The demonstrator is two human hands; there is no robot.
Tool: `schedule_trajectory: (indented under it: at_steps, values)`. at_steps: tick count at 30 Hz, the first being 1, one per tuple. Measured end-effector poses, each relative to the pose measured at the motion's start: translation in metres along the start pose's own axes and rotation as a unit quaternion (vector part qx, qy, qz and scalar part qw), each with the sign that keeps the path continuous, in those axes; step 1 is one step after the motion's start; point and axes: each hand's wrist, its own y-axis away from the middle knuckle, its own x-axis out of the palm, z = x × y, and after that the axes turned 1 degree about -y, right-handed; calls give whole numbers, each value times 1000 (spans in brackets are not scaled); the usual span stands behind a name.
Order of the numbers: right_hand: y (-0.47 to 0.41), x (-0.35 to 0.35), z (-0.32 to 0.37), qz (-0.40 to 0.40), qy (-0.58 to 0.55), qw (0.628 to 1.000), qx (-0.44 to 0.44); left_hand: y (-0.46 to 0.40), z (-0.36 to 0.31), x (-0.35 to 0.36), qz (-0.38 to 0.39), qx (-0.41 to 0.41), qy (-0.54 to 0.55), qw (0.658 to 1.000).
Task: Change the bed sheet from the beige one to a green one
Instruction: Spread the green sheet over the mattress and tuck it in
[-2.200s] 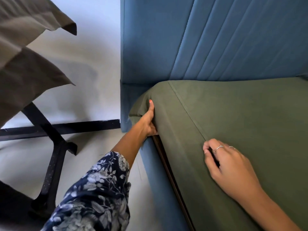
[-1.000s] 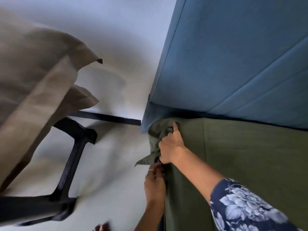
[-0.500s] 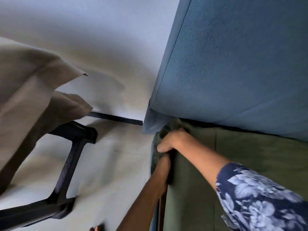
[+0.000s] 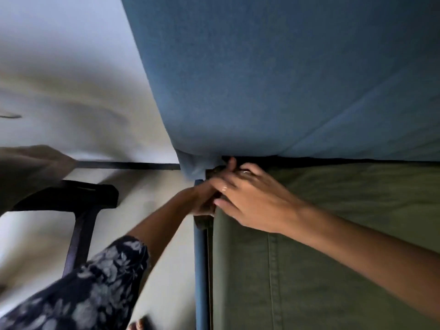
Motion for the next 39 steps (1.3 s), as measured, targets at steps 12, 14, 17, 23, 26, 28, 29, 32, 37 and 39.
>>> schedule_trajectory:
  at_steps: [12,14,17,23,26,28,29,32,37,39]
  values:
    - [74,13,-49,-21,-86,990,110,-21,-40,24,-37,76,60,995]
    - [73,13,-47,-5,-71,992,105,-28,-44,23,-56,78,-32,995]
    - [72,8,-48,-11,-55,993,100,-41,-43,23,-87,87,-210,970]
    - [80,13,-42,-43,-54,994,89,-32,-46,12,-181,27,-325,928]
    - [97,13,-37,-38,-60,993,99,-12,-41,12,-216,4,-303,928]
    - [111,13,-32,-28,-57,991,121,1,-39,16,-253,19,-275,928]
    - [117,12,-30,-11,-64,987,144,6,-37,19,-267,25,-245,932]
    - [130,10,-19,34,-119,966,228,14,-35,37,-299,76,-229,923]
    - [120,30,-9,41,-221,940,255,7,-36,47,-395,64,-276,874]
    - [110,35,-4,31,-226,939,257,1,-40,44,-439,31,-260,860]
